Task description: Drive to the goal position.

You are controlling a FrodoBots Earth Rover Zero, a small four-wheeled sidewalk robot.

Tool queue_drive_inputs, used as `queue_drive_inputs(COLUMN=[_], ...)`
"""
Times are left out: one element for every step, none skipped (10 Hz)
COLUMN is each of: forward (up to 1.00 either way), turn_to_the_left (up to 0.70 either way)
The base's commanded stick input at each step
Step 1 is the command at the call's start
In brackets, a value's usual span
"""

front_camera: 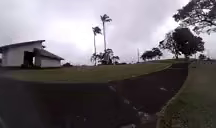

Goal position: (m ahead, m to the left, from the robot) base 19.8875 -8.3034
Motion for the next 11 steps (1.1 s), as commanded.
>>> queue_drive_inputs(forward=[1.00, 1.00, 1.00, 1.00, 1.00, 1.00, 1.00, 1.00, 1.00, 1.00, 1.00], turn_to_the_left=[-0.40, -0.40, -0.40, -0.40, -0.34, -0.32, -0.40, -0.40, -0.40, -0.17, -0.13])
